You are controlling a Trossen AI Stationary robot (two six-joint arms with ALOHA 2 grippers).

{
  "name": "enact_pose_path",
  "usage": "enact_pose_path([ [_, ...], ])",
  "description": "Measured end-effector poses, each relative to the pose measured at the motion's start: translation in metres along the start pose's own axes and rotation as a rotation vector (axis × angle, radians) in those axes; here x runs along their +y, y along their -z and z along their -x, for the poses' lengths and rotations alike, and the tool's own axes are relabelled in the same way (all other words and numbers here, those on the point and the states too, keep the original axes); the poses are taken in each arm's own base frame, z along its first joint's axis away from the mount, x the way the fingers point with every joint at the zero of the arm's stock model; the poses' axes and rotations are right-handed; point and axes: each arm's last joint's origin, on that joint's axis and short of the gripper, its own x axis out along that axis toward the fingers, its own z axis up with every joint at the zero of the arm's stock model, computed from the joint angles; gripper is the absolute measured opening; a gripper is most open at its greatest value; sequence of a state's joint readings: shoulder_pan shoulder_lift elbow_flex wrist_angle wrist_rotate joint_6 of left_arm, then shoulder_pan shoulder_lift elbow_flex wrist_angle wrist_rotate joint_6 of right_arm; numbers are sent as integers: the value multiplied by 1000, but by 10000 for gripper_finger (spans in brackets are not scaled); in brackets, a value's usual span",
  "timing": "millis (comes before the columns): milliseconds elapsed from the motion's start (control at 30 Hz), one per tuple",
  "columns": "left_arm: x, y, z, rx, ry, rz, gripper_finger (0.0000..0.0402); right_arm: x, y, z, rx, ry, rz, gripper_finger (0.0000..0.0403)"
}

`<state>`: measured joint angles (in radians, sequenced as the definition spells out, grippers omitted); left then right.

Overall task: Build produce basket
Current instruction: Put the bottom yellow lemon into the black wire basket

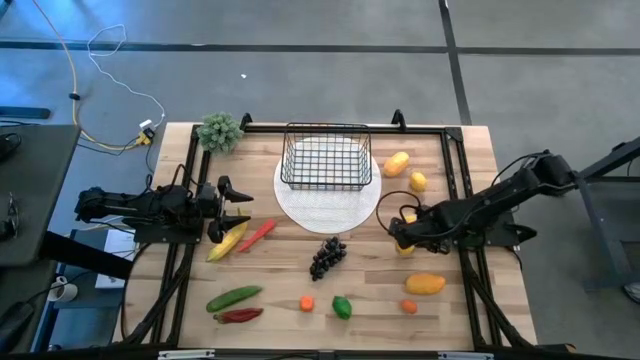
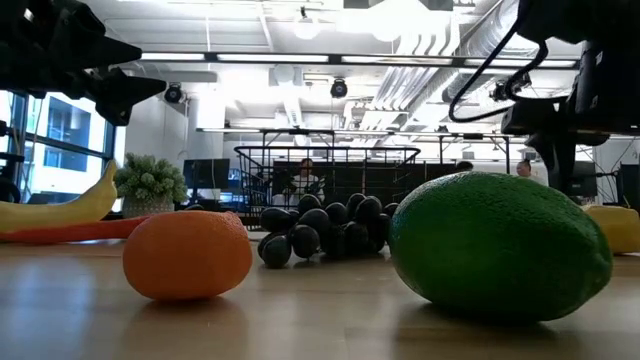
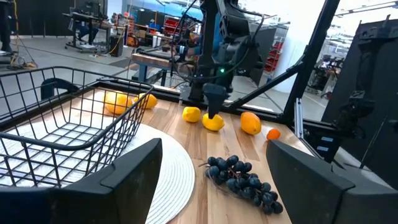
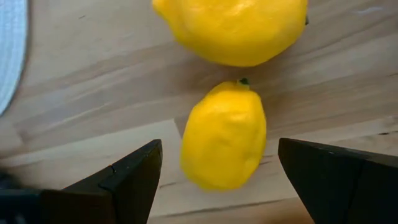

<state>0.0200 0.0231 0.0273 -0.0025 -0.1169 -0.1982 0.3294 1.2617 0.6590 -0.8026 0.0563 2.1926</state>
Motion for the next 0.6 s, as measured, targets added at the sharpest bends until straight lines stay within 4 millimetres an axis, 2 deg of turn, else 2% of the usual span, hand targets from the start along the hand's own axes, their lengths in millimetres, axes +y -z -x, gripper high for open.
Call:
enact_pose_path([
  [300,0,0,0,0,-2,0,280,5,5,-15,-21,36,-4,293],
  [433,0,0,0,-1,-2,11,280,8,7,-22,-21,38,-4,262],
  [600,0,0,0,-1,-2,113,280,12,11,-28,-8,21,3,208],
])
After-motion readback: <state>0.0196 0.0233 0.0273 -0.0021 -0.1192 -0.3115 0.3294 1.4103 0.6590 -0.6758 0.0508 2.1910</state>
